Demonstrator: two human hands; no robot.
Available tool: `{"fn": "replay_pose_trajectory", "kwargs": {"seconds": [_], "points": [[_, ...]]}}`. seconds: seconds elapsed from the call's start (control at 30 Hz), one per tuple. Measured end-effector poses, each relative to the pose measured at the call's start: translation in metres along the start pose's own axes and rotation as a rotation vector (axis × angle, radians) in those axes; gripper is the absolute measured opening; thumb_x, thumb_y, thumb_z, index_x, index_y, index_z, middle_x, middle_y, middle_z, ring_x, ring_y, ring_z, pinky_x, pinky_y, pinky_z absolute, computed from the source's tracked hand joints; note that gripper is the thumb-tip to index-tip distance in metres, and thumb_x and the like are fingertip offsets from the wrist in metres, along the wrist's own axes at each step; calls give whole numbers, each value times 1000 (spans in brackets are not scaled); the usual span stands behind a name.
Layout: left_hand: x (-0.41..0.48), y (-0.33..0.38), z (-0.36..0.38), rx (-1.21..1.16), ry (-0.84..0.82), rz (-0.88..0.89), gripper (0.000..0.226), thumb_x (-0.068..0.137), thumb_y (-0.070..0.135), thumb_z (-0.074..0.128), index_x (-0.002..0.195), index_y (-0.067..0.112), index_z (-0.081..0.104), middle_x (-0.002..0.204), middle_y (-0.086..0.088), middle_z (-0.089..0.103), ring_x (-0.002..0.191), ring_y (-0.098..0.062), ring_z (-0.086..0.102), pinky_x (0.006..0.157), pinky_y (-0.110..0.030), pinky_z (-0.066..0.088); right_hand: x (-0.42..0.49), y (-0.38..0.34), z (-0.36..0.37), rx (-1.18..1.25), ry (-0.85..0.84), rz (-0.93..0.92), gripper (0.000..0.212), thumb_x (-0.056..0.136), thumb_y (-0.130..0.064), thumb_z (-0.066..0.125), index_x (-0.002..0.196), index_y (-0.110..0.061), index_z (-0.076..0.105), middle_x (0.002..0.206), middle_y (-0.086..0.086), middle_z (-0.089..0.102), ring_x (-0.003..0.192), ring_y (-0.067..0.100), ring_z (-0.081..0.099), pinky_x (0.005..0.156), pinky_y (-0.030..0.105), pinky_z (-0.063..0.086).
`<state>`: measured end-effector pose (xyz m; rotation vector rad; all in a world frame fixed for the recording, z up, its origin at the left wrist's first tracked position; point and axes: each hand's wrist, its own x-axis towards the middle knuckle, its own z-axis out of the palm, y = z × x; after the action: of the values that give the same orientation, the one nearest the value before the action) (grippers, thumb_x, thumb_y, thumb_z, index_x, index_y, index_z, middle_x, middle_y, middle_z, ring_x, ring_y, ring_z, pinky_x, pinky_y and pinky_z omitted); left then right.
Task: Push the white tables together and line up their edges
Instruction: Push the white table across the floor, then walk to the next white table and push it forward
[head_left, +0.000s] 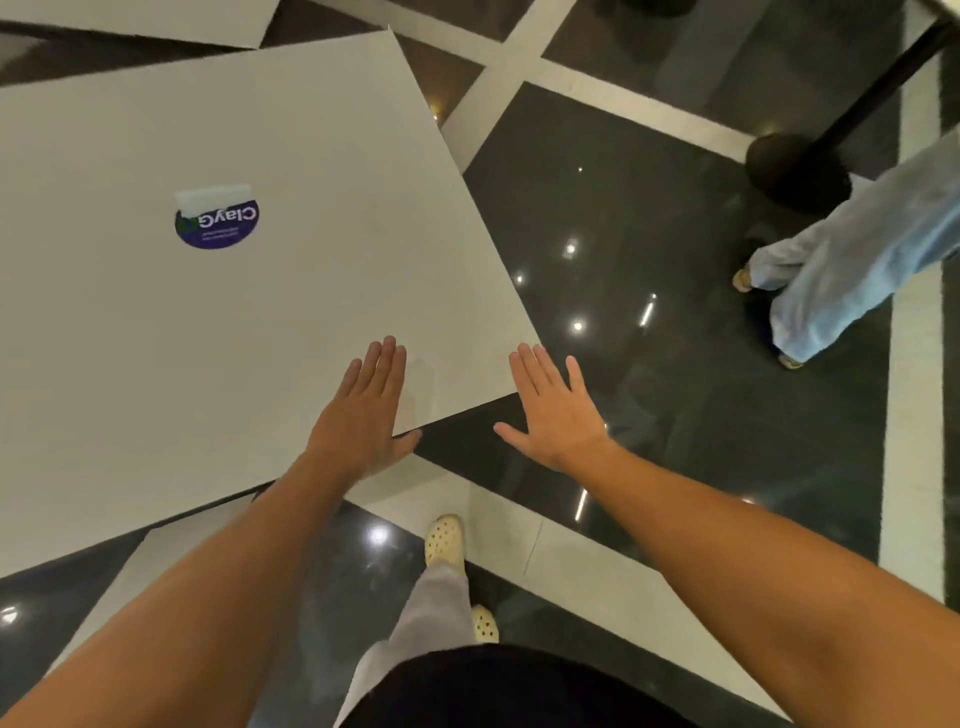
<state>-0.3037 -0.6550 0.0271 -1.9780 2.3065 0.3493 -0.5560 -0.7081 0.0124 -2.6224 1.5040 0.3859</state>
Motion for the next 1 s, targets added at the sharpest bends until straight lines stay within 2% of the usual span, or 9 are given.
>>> {"fn": "replay_pose_trajectory", "kwargs": {"seconds": [0.17, 0.37, 0.53, 0.8, 1.0], "points": [[76, 11, -15, 33, -6, 52, 99, 88, 57, 43, 142, 8, -25, 154, -11, -24, 140, -25, -23, 114, -37, -9, 26, 45, -10, 41, -13, 32, 91, 90, -65, 33, 150, -9, -6, 161, 8, -2, 146, 24, -7, 114, 51, -3], [147, 52, -17, 18, -48, 61, 100, 85, 64, 43, 146, 13, -17, 157, -8, -18, 142, -25, -18, 111, -37, -10, 52, 115, -2, 81, -51, 63, 93, 86, -71, 21, 150, -11, -8, 161, 7, -4, 146, 22, -10, 116, 50, 2], [213, 94, -16, 18, -28, -5, 96, 84, 65, 41, 149, 12, -7, 158, -10, -8, 144, -28, -8, 113, -38, -4, 92, 195, -2, 108, -52, 10, 92, 84, -73, 13, 150, -13, -7, 161, 5, -4, 146, 19, -10, 116, 48, 1], [315, 146, -25, -47, 32, -205, 97, 85, 66, 39, 148, 10, -8, 158, -12, -8, 144, -27, -11, 113, -37, -6, 175, 335, -25, 15, -55, -170, 92, 86, -71, 25, 151, -12, -3, 161, 5, -1, 146, 19, -8, 116, 47, -1], [383, 142, -44, -61, 52, -260, 97, 85, 67, 37, 148, 10, -11, 158, -11, -11, 143, -26, -15, 113, -38, -9, 257, 388, -46, -22, -57, -254, 93, 86, -68, 35, 151, -12, -3, 161, 7, 0, 147, 22, -5, 116, 50, 6]]}}
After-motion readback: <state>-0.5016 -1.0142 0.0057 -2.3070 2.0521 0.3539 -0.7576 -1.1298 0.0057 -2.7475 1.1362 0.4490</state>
